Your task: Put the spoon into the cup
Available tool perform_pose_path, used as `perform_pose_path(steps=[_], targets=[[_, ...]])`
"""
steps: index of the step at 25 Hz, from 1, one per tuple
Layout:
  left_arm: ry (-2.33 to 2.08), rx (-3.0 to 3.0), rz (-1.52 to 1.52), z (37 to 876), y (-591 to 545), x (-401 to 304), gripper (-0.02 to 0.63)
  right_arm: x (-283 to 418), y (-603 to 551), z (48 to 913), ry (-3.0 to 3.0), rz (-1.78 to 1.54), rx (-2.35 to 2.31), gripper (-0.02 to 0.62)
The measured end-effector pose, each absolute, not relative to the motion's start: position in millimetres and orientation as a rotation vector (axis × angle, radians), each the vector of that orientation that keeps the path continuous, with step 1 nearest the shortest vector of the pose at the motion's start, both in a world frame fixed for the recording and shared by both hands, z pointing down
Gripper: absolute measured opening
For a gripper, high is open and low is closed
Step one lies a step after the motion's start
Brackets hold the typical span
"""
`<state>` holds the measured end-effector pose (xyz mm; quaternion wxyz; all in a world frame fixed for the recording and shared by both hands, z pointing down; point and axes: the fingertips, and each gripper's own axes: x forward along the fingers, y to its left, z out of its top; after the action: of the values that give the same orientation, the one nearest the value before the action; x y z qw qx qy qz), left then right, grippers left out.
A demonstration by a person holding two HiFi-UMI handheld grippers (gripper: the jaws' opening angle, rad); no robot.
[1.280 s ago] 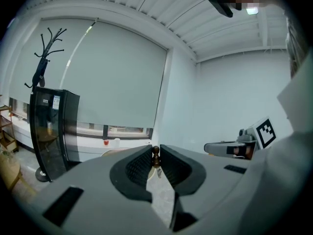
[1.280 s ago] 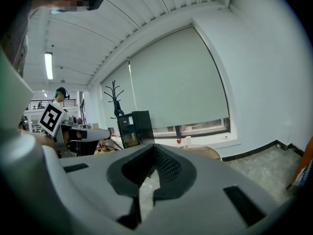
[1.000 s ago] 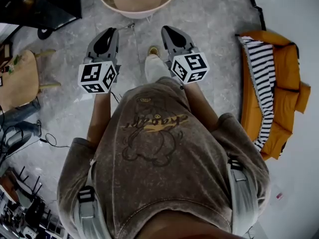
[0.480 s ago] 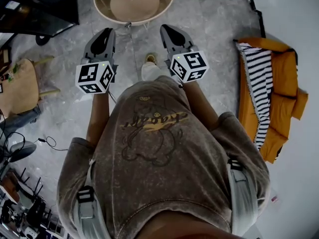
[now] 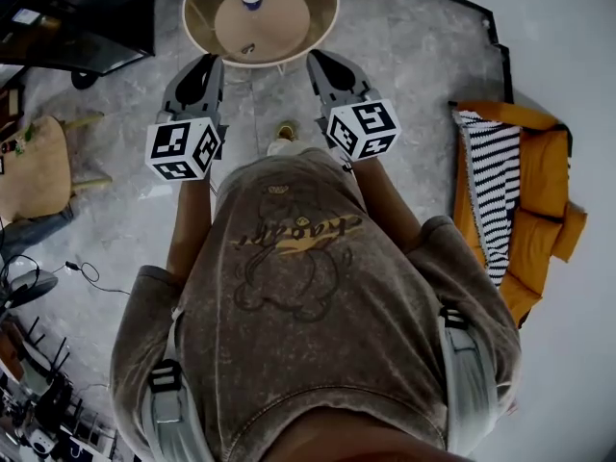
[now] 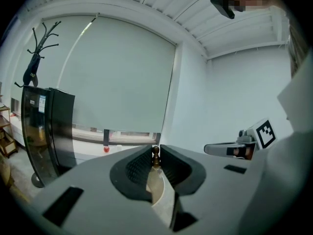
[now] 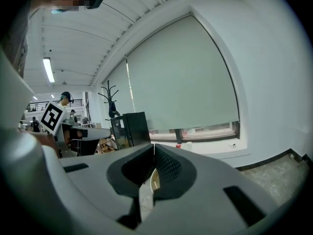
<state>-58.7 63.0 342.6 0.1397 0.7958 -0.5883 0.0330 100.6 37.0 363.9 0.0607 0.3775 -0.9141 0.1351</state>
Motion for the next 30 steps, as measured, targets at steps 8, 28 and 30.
perform_pose_path(steps=[8,28,30], targets=[[-1.776,2.261,0.106,337.7,35.0,-57.5,0.061,104.6,-0.9,368.6,-2.786,0.425,1.086,0.018],[-1.712,2.292,0.122,339.2,-41.4,-103.7,0.061,48.7,-60.3,378.0,-2.740,0.459,1.074,0.018],[-1.695,2.295,0.128,344.2,-49.8,-104.2,0.061,47.7,-66.6,379.9,-2.733,0.459,1.088,0.018]])
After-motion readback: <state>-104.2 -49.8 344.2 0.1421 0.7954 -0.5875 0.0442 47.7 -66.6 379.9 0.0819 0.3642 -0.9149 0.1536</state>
